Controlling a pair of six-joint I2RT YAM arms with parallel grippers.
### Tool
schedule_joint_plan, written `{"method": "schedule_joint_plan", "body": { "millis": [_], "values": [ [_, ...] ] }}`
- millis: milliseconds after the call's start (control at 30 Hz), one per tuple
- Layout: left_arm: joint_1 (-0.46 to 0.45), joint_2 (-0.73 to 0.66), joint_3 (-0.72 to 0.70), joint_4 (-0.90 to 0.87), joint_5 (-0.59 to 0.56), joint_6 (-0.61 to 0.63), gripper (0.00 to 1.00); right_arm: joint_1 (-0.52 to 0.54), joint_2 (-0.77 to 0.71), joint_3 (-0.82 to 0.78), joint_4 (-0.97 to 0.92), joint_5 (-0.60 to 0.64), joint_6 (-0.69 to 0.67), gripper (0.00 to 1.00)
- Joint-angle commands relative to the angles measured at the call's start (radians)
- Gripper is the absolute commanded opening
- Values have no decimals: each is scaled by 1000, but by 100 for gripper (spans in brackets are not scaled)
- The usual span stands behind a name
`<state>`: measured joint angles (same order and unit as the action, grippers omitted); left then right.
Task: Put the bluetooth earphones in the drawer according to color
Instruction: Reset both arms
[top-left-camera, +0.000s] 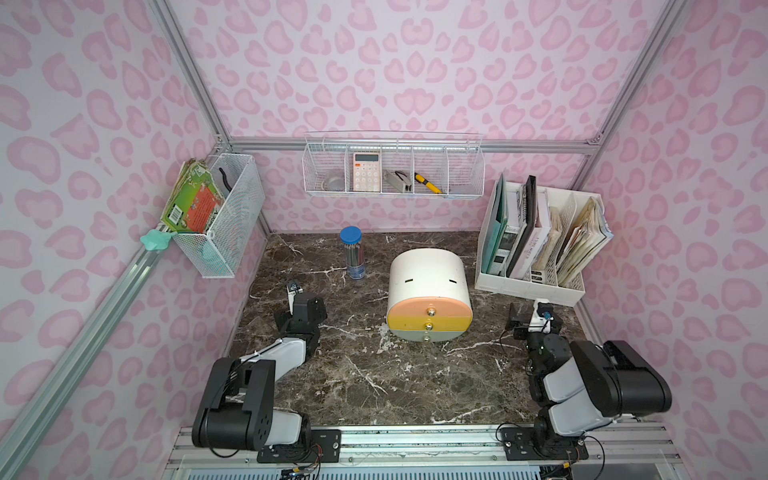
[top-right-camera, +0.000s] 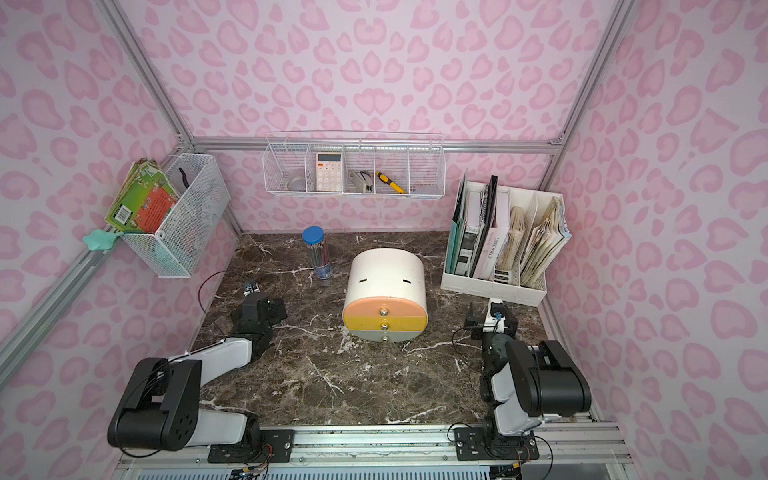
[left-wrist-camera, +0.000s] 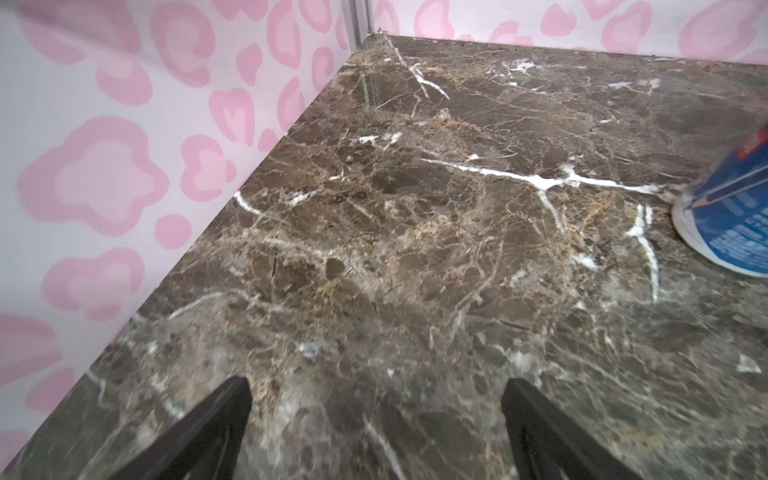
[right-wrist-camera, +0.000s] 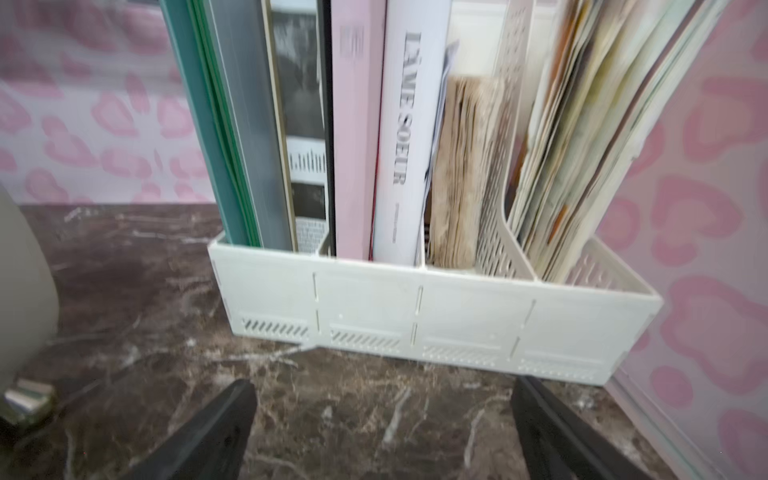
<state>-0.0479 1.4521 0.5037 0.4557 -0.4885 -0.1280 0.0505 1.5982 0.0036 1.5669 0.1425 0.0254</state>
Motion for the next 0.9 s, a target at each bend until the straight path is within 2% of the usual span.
{"method": "schedule_joint_plan", "body": {
  "millis": [0,67,133,267,333,467,533,600,733,867],
  "values": [
    [2,61,25,174,-18,62,99,-3,-16,8,175,48,0,98],
    [5,113,36,218,-28,80,99,-8,-11,49,115,20,-6,98],
    [7,104,43,186,-15,72,99,-9,-34,107,-31,-6,-10,99],
    [8,68,-47,314,30,84,99,-47,-35,205,-221,-103,11,99],
    [15,56,-75,349,56,84,99,-60,-29,196,-195,-128,12,99],
    [57,45,-125,408,204,78,99,-56,-32,197,-202,-129,3,99],
    [109,85,-171,521,319,57,99,-49,-33,193,-192,-127,-3,99],
    [120,152,-172,634,323,79,99,-49,-33,194,-193,-129,-2,99],
    [122,100,-71,342,332,47,99,-49,-33,194,-193,-126,-5,99],
    [125,94,-67,328,338,40,99,-48,-31,195,-196,-124,-5,99]
  ]
}}
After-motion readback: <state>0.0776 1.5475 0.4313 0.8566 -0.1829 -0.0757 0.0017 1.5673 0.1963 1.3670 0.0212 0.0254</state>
